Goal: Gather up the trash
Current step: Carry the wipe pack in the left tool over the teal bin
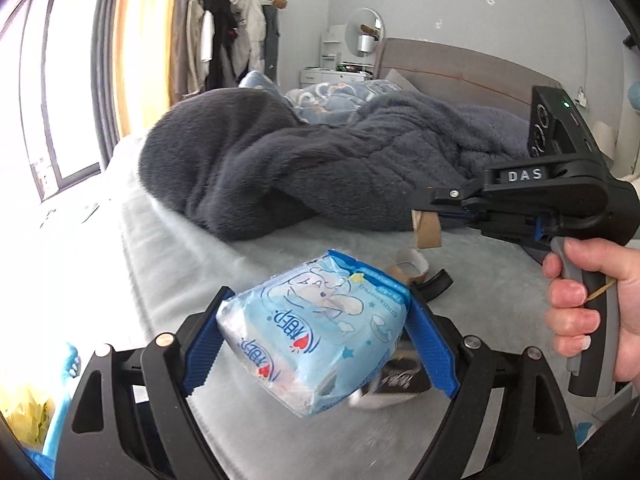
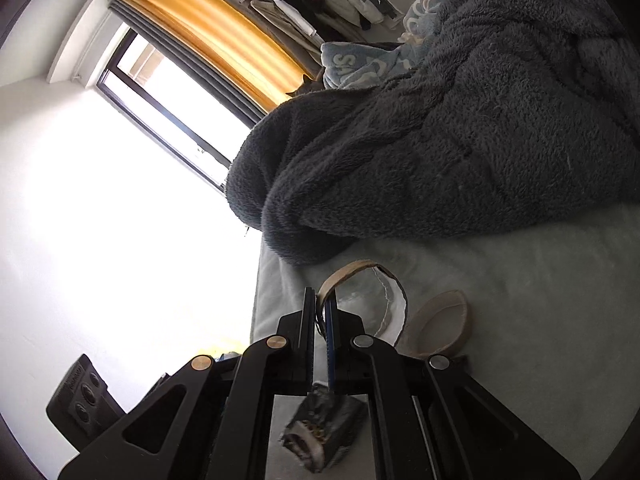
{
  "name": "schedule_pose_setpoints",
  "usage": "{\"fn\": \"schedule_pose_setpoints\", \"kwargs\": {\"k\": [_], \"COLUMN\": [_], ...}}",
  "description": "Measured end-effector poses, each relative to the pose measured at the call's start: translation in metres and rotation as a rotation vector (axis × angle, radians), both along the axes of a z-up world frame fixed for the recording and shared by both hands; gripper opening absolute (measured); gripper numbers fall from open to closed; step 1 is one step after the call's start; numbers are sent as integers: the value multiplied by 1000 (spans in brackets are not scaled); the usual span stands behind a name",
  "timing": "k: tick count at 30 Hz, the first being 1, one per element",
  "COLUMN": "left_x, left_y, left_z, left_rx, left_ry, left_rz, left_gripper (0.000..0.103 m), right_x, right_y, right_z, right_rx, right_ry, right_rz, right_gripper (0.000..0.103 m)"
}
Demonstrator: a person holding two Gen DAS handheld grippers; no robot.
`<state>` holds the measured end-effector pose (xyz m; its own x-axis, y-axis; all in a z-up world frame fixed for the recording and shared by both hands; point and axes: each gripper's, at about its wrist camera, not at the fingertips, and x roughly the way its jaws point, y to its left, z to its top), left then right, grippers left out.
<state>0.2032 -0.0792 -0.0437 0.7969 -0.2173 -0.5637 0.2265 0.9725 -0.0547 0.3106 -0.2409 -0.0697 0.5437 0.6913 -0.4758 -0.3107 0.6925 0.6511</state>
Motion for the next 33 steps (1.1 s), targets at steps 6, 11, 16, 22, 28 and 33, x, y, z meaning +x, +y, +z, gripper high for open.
{"fn": "schedule_pose_setpoints", "kwargs": {"k": [6,11,16,22,28,33], "left_x": [-11,-14,-19,-27,-35,-41], "left_y": [31,64,90,124,154,181], "left_z": [-3,-13,-24,-48,-68,-89], "left_rx": [5,2,34,-15,-16,-30], "left_ry": [16,65,88,166,239,318], "left_rz": [69,140,185,240,289,346], "left_gripper": [86,86,86,86,86,86], "right_x": [-11,-19,-30,-44,-54,-63], "right_y": [20,37,64,97,129,156], "right_z": [6,11,21,23,20,8], "right_rx": [22,32,27,23,-4,-38], "right_ry": [2,5,-13,-25,-20,0], "right_rz": [4,11,42,85,126,165], "right_gripper": [5,5,5,5,5,5]}}
